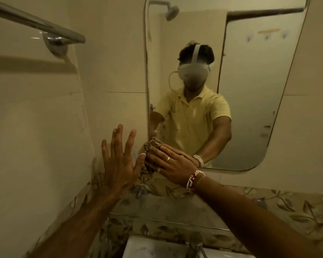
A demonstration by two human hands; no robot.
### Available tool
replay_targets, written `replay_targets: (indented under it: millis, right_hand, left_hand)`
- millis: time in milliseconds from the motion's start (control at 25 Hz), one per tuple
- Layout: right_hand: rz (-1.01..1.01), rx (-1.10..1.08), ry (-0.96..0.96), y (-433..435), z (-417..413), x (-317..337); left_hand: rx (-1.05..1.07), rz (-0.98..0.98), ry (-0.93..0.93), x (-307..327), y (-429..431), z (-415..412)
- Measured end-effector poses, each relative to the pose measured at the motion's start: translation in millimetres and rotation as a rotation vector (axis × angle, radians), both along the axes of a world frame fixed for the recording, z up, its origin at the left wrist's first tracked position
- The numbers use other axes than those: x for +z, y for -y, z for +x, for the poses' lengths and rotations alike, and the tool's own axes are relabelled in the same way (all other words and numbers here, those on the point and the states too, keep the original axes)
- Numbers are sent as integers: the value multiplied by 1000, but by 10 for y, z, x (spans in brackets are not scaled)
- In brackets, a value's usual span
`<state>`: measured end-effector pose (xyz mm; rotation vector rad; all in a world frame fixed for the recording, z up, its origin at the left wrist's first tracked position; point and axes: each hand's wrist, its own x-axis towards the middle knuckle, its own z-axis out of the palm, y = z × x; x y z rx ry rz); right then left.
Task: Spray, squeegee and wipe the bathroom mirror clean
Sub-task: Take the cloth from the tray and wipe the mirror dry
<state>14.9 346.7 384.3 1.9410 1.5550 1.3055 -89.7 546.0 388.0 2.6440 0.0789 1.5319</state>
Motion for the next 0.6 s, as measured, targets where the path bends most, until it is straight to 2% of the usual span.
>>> replay_targets:
  millis: [200,600]
  right_hand:
    - [99,-13,4,295,-15,-25]
    - [313,-99,51,1771,153,-4]
  left_hand:
    - [-44,29,21,46,258,63]
    - [-234,71,64,62,1433,352]
